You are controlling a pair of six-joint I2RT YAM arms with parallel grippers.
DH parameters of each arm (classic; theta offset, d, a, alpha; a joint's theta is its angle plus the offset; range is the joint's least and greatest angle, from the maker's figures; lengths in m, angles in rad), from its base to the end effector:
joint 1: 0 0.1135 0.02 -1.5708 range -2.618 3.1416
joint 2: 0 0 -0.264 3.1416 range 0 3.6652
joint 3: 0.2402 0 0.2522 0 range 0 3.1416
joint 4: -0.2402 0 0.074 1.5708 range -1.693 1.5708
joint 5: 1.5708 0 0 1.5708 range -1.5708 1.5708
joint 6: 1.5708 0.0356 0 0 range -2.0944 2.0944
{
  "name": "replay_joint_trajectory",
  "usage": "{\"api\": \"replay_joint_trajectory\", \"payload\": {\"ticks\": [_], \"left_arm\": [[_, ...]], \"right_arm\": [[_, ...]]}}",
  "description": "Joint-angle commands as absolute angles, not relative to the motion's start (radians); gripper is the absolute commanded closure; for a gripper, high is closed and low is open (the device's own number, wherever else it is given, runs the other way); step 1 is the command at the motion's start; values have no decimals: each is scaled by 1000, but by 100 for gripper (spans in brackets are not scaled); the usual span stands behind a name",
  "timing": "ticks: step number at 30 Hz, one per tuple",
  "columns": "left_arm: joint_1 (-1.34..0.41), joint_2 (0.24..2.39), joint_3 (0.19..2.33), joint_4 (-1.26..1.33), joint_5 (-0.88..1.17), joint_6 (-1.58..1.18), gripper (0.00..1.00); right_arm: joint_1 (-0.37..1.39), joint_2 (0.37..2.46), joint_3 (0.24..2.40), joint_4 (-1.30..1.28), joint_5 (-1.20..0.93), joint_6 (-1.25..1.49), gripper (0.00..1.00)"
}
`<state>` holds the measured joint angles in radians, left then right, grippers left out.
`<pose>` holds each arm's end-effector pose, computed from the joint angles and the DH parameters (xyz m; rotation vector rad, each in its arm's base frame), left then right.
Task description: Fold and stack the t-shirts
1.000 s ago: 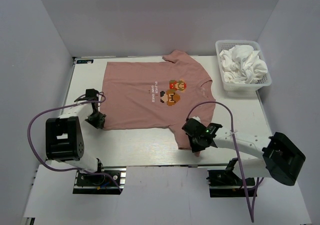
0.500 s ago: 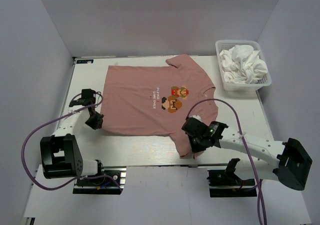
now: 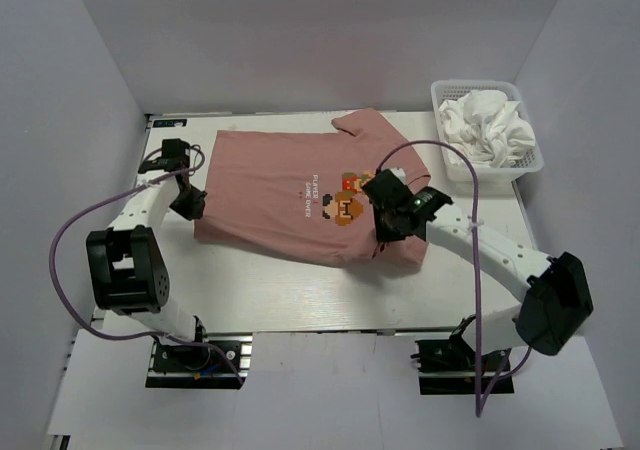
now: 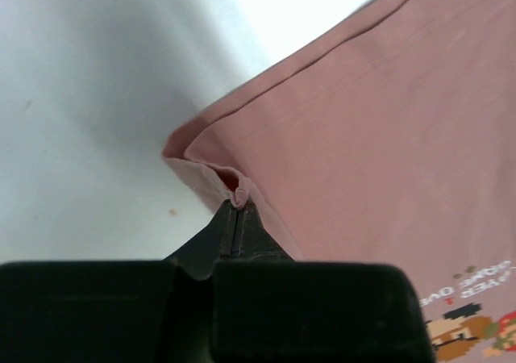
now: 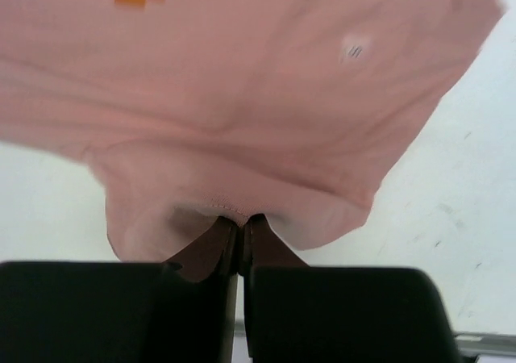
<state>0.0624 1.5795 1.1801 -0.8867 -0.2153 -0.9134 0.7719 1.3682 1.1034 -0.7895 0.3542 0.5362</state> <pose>0.3008 0.0264 0.2331 -1.3473 2.4465 0.1097 0.2036 0.1809 0.2725 -0.1781 2.5189 0.0471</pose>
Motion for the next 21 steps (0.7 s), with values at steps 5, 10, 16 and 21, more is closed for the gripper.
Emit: {"api": "replay_joint_trajectory", "payload": {"ticks": [5, 10, 16, 21], "left_arm": [[66, 1713, 1368, -888, -213, -908, 100], [66, 1836, 1511, -907, -213, -908, 100], [66, 2000, 1656, -917, -204, -897, 100], [66, 2100, 1758, -916, -227, -864, 31]], "right_arm": [[608, 1509, 1333, -715, 397, 355, 100], [516, 1614, 1419, -689, 353, 302, 100], [434, 1768, 1552, -649, 293, 239, 100], [388, 2027, 1764, -686, 259, 180, 100]]}}
